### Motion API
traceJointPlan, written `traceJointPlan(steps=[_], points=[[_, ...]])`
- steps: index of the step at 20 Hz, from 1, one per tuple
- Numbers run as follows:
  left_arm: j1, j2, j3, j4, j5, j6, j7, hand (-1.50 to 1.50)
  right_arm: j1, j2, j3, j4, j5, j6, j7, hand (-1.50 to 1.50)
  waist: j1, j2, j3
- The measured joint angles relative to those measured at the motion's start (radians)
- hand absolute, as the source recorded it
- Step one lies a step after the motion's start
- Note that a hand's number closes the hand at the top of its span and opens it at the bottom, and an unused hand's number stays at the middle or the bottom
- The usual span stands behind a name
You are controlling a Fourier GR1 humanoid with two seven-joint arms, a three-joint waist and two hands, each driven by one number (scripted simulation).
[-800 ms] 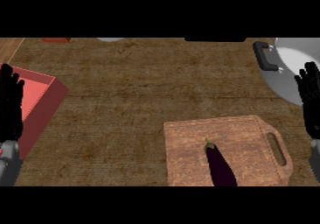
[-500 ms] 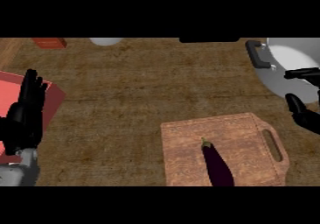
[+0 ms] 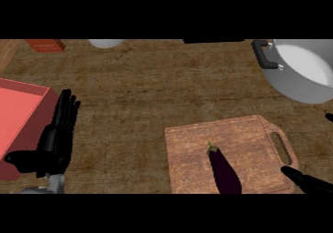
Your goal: Pick the eggplant from the cutting board and place it in the pot
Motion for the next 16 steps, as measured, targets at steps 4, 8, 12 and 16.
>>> traceJointPlan(steps=[4,8,12,16], points=[[0.015,-0.019,-0.01,0.026,-0.002,-0.024,-0.049,0.0,0.181,0.006,0.037,-0.176,0.095,-0.021,-0.042,-1.5,0.012,0.004,0.0],[0.014,-0.034,-0.018,0.035,-0.01,-0.027,-0.07,0.0,0.323,-0.056,0.071,-0.297,0.26,-0.039,0.076,-1.5,0.017,0.007,-0.002],[0.005,-0.038,-0.019,0.039,-0.014,-0.029,-0.071,0.0,0.414,-0.146,0.09,-0.351,0.432,-0.002,0.244,-1.5,0.027,0.011,-0.004],[0.016,-0.05,-0.039,0.044,-0.022,-0.038,-0.089,0.0,0.456,-0.189,0.145,-0.41,0.614,0.056,0.455,-1.5,0.043,0.015,-0.005]])
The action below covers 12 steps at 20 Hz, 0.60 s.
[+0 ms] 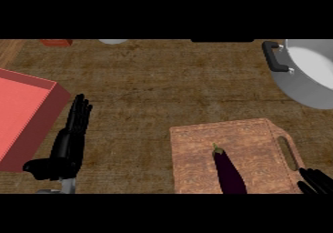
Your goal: Pick the eggplant from the cutting board and place it in the pot
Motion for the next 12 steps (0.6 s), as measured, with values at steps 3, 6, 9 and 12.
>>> traceJointPlan(steps=[3,6,9,12], points=[[-0.018,-0.011,-0.004,0.009,-0.006,0.002,0.006,0.0,-0.026,0.012,0.078,-0.017,0.075,0.056,0.152,-1.5,0.006,0.0,0.002],[-0.016,-0.009,0.004,0.019,-0.002,-0.014,-0.007,0.0,-0.109,0.056,0.178,-0.005,0.147,0.111,0.298,-1.5,0.015,0.001,0.003],[-0.025,-0.008,0.017,0.028,0.001,-0.026,-0.006,0.0,-0.215,0.12,0.271,0.02,0.234,0.178,0.419,-1.5,0.017,0.0,0.004],[-0.032,-0.01,0.023,0.026,-0.007,-0.026,0.004,0.0,-0.263,0.159,0.319,0.049,0.317,0.235,0.506,-1.5,0.013,-0.001,0.005]])
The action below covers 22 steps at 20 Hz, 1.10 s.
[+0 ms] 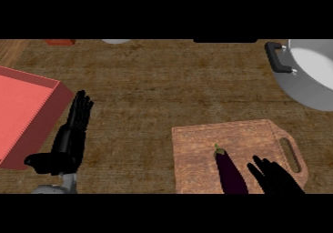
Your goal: Pick the eggplant from the cutting board and place it in the pot
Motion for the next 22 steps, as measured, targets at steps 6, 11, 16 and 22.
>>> traceJointPlan(steps=[6,11,16,22], points=[[0.003,-0.009,0.018,0.004,-0.007,-0.02,0.001,0.0,-0.112,0.101,0.04,0.115,0.065,0.103,0.095,-1.5,-0.003,-0.001,0.001],[-0.013,-0.034,0.038,0.039,-0.024,-0.033,-0.015,0.0,-0.152,0.176,0.068,0.193,0.106,0.125,0.098,-1.5,-0.006,-0.001,0.001],[0.017,-0.052,0.039,-0.006,-0.047,-0.036,0.004,0.0,-0.182,0.225,0.059,0.277,0.142,0.112,0.074,-1.5,-0.006,-0.002,0.002],[0.01,-0.049,0.08,0.015,-0.049,-0.078,-0.005,0.0,-0.207,0.271,0.04,0.365,0.174,0.09,0.038,-1.5,-0.007,-0.002,0.002]])
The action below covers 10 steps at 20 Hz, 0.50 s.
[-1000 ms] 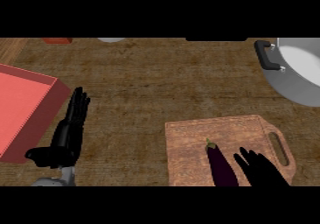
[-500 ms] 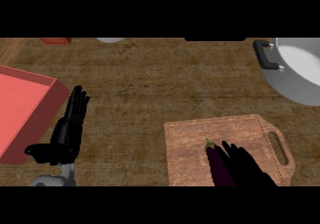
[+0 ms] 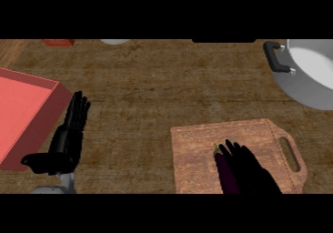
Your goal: Pick the eggplant from the cutting board and place it in the pot
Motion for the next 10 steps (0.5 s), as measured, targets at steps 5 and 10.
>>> traceJointPlan(steps=[5,10], points=[[0.014,-0.023,-0.009,-0.036,-0.028,0.01,0.027,0.0,-0.009,0.026,-0.009,0.067,0.018,-0.034,-0.048,1.5,0.0,-0.002,-0.002],[0.02,-0.027,-0.003,-0.033,-0.03,-0.003,0.023,0.0,-0.048,0.031,-0.014,0.099,0.086,-0.116,-0.1,1.5,-0.001,-0.004,-0.005]])
